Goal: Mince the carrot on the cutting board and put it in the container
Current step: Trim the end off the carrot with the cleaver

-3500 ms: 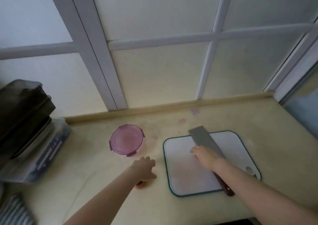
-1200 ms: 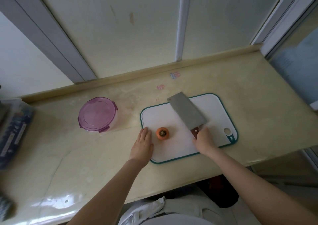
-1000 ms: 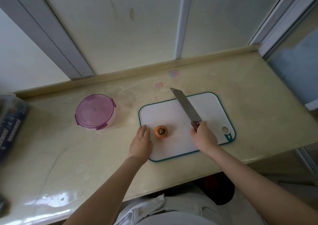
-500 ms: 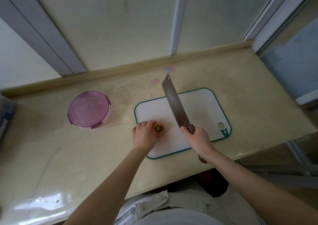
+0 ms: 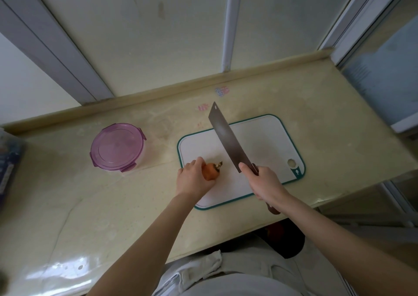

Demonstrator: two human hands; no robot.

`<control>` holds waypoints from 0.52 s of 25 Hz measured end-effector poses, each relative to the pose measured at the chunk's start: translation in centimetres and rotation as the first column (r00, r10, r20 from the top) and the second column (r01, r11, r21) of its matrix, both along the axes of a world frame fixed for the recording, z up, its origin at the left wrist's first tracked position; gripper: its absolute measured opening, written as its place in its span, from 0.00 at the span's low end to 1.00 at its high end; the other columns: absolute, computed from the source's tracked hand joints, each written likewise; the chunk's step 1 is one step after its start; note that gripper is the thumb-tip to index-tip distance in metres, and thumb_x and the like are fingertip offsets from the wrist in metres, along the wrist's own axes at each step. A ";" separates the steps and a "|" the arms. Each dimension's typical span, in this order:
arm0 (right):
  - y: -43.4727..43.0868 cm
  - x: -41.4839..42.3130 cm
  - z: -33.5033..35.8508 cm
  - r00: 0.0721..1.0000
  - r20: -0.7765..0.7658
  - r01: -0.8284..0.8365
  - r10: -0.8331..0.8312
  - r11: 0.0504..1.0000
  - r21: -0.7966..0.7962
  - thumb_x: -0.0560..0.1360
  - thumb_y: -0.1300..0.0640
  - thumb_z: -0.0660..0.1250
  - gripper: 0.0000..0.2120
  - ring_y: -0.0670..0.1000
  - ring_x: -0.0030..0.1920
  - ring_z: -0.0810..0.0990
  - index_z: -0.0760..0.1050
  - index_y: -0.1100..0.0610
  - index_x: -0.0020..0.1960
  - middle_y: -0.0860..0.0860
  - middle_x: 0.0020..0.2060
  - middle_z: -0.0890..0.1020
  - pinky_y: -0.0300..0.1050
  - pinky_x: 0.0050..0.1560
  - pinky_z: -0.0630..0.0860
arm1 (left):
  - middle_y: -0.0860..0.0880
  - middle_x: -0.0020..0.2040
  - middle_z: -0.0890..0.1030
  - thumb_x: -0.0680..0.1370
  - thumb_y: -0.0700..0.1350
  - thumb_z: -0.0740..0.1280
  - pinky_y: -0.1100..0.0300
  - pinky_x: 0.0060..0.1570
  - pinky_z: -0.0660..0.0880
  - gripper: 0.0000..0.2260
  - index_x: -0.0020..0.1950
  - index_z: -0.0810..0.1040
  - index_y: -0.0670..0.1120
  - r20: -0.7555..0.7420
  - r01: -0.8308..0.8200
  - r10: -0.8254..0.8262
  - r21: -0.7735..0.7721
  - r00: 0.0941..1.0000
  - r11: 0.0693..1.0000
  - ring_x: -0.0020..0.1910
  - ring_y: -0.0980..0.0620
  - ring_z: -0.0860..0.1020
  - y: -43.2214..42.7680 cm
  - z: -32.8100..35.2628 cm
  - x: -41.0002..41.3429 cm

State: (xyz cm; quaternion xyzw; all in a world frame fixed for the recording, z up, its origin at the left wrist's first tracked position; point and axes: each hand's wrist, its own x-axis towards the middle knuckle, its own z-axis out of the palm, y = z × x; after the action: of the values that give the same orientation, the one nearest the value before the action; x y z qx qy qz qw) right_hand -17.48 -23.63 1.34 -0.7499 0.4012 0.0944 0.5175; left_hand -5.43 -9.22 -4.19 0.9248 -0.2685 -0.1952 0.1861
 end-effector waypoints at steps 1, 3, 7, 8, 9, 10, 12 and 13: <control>0.2 -0.2 0.1 1.000 0.000 -0.017 0.017 1.000 -0.004 0.78 0.39 0.57 0.23 0.48 0.23 0.63 0.62 0.55 0.33 0.48 0.23 0.64 0.41 0.28 0.62 | 0.52 0.50 0.76 0.71 0.56 0.68 0.58 0.54 0.67 0.17 0.54 0.69 0.51 0.007 0.016 -0.016 0.004 1.000 1.000 0.48 0.51 0.73 -0.1 0.0 0.0; 0.5 -0.5 0.2 0.999 -0.012 -0.039 0.038 0.999 -0.007 0.78 0.36 0.52 0.26 0.46 0.22 0.63 0.63 0.56 0.34 0.48 0.23 0.65 0.41 0.27 0.62 | 0.51 0.52 0.76 0.71 0.56 0.69 0.58 0.55 0.67 0.19 0.58 0.70 0.51 0.005 0.036 -0.036 0.014 0.999 0.999 0.51 0.51 0.73 -0.4 0.0 0.0; 1.1 -1.1 0.5 0.996 -0.038 -0.086 0.084 0.996 -0.036 0.79 0.37 0.48 0.27 0.44 0.20 0.62 0.62 0.57 0.32 0.49 0.23 0.64 0.39 0.26 0.61 | 0.50 0.55 0.76 0.71 0.55 0.71 0.57 0.56 0.68 0.21 0.61 0.72 0.50 0.025 0.060 -0.061 0.036 0.998 0.998 0.53 0.49 0.72 -1.2 0.4 0.0; 1.2 -1.2 0.6 0.995 -0.047 -0.090 0.089 0.995 -0.031 0.79 0.37 0.48 0.27 0.44 0.20 0.61 0.62 0.56 0.32 0.49 0.23 0.64 0.39 0.26 0.61 | 0.50 0.55 0.76 0.71 0.54 0.71 0.57 0.56 0.68 0.21 0.61 0.72 0.50 0.030 0.063 -0.064 0.043 0.998 0.997 0.53 0.49 0.73 -1.3 0.4 0.0; 1.4 -1.4 0.5 0.995 -0.056 -0.087 0.086 0.996 -0.020 0.79 0.38 0.48 0.26 0.44 0.20 0.61 0.61 0.56 0.32 0.49 0.23 0.64 0.39 0.26 0.61 | 0.50 0.55 0.76 0.71 0.54 0.71 0.57 0.56 0.69 0.22 0.61 0.72 0.50 0.028 0.058 -0.059 0.047 0.998 0.997 0.53 0.49 0.73 -1.3 0.4 0.0; 1.5 -1.6 0.5 0.995 -0.061 -0.081 0.080 0.997 -0.007 0.79 0.38 0.49 0.26 0.43 0.20 0.61 0.60 0.55 0.31 0.48 0.23 0.63 0.38 0.25 0.60 | 0.50 0.55 0.77 0.71 0.55 0.71 0.57 0.55 0.70 0.22 0.61 0.72 0.50 0.023 0.047 -0.048 0.048 0.999 0.998 0.53 0.49 0.73 -1.3 0.2 -0.1; 1.8 -1.8 0.5 0.995 -0.065 -0.068 0.069 0.998 0.016 0.79 0.38 0.49 0.26 0.42 0.18 0.60 0.59 0.54 0.31 0.48 0.23 0.63 0.37 0.24 0.60 | 0.50 0.54 0.77 0.70 0.55 0.72 0.57 0.54 0.72 0.22 0.61 0.73 0.50 0.013 0.019 -0.020 0.046 1.000 0.999 0.52 0.49 0.74 -1.2 0.0 -0.4; 1.9 -1.8 0.6 0.995 -0.065 -0.069 0.070 0.997 0.020 0.79 0.38 0.49 0.26 0.42 0.18 0.60 0.59 0.54 0.30 0.48 0.23 0.63 0.37 0.24 0.60 | 0.50 0.54 0.77 0.69 0.55 0.72 0.57 0.53 0.73 0.23 0.61 0.73 0.51 0.010 0.004 -0.005 0.046 1.000 0.999 0.52 0.49 0.74 -1.3 -0.2 -0.5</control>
State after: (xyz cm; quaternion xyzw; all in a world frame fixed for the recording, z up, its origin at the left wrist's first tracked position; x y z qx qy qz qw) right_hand -19.32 -21.70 1.91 -0.7553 0.3908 0.1406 0.5070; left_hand -5.89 -10.47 -4.35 0.9291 -0.2670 -0.1972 0.1632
